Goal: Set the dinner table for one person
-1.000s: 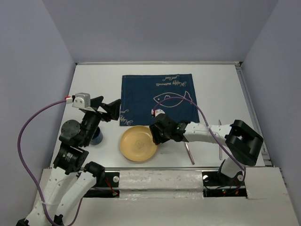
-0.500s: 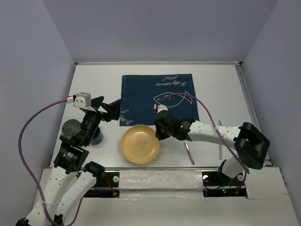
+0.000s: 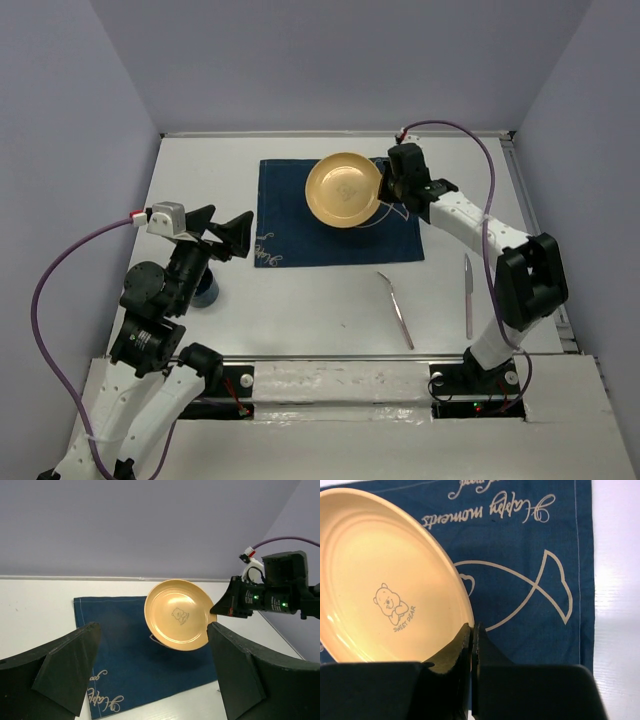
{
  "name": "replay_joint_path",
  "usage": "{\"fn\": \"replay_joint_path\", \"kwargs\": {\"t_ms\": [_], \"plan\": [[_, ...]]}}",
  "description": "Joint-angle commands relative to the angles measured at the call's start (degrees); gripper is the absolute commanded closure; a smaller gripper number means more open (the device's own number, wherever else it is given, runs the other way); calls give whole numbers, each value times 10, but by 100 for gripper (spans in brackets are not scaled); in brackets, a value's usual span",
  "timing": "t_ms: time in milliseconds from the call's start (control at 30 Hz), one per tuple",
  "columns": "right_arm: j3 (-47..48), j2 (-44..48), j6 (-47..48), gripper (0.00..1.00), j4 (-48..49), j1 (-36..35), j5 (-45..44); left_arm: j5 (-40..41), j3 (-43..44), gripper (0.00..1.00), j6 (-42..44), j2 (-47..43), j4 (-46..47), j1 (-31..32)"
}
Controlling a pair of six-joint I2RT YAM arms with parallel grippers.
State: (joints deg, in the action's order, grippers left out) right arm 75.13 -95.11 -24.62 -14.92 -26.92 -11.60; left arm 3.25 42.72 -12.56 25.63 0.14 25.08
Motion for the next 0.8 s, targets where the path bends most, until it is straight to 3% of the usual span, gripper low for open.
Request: {"fn": "replay_joint_path", "kwargs": {"t_ms": [0, 500, 767], "plan": [[48, -48, 13, 100, 12, 11, 25, -3, -4, 1, 10, -6, 21, 3], [66, -164, -10, 100, 24, 35, 79, -3, -5, 1, 12, 6, 21, 2], [55, -148, -15, 100, 39, 35, 97, -5, -5, 1, 12, 8, 21, 2]]}}
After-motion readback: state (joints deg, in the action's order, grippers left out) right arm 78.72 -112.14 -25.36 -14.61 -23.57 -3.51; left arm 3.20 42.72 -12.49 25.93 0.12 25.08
